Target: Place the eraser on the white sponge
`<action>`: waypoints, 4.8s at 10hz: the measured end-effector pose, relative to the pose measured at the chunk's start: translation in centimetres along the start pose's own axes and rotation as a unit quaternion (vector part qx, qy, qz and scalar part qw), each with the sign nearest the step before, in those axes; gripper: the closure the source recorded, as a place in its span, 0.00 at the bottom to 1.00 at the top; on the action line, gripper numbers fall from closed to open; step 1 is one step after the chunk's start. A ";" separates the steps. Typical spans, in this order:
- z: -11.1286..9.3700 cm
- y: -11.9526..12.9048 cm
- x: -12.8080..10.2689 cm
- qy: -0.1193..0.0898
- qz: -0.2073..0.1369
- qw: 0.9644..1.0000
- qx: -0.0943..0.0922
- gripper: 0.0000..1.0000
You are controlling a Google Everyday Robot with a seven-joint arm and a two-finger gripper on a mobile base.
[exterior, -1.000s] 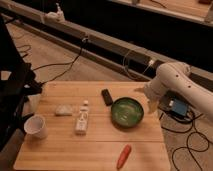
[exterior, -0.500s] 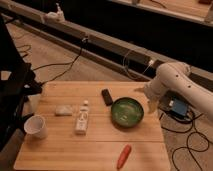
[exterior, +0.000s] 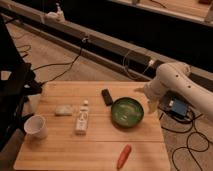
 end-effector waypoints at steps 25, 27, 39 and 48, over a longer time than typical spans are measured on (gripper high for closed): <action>6.6 -10.6 -4.4 0.050 -0.372 0.925 -0.054 0.20; 7.9 -12.5 -3.8 0.068 -0.393 0.914 -0.068 0.20; 14.0 -21.7 -8.5 0.054 -0.436 0.898 0.014 0.20; 17.1 -19.5 -8.4 0.039 -0.429 0.902 -0.016 0.20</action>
